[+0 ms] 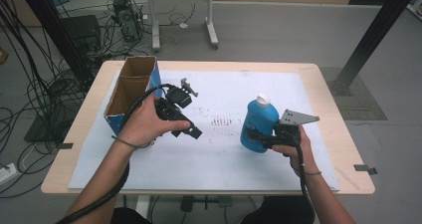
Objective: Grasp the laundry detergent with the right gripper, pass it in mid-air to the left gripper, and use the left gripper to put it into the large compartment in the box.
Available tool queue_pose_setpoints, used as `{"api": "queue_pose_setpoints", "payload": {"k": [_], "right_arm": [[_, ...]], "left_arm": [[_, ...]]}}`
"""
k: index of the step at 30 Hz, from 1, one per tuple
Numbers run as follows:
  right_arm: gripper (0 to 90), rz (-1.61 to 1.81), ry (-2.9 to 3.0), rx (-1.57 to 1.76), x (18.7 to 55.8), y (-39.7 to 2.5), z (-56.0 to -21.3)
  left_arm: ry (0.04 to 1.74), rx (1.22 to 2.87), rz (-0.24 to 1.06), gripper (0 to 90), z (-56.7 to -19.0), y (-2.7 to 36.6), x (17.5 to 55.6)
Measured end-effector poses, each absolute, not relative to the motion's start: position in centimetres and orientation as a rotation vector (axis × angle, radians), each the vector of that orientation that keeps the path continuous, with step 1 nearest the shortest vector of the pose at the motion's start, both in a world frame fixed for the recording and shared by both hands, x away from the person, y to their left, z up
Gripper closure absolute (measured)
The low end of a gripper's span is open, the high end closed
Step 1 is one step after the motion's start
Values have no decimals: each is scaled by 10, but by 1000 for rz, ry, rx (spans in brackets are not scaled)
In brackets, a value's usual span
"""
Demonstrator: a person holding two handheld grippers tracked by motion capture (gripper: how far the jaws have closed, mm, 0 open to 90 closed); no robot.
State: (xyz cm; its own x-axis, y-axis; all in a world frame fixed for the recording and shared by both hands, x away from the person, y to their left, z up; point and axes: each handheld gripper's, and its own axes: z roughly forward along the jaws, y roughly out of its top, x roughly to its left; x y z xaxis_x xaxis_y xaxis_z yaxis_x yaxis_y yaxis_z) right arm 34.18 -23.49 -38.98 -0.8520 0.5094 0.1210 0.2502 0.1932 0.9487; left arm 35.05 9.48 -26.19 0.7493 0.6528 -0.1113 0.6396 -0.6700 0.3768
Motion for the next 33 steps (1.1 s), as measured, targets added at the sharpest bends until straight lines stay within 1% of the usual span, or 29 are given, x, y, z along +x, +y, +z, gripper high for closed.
{"api": "queue_pose_setpoints", "payload": {"k": [7,9,10,13,15,18,25,33], "right_arm": [[442,1767,2329,622,343,-232,-370],[442,1774,2340,601,343,-232,-367],[443,1789,2356,558,343,-230,-362],[443,1805,2385,483,343,-227,-356],[443,1819,2409,442,342,-225,-352],[443,1844,2441,383,341,-221,-347],[443,1885,2497,308,339,-214,-336],[443,1885,2530,214,338,-203,-330]], "left_arm": [[732,2618,16,105,-233,90,348],[706,2628,6,104,-230,89,348],[650,2649,6,104,-222,87,347],[552,2680,-14,104,-213,85,345],[534,2689,-20,104,-210,84,345],[460,2715,-23,104,-200,80,342],[349,2713,-26,104,-186,73,337],[287,2749,-31,105,-179,64,334]]}}
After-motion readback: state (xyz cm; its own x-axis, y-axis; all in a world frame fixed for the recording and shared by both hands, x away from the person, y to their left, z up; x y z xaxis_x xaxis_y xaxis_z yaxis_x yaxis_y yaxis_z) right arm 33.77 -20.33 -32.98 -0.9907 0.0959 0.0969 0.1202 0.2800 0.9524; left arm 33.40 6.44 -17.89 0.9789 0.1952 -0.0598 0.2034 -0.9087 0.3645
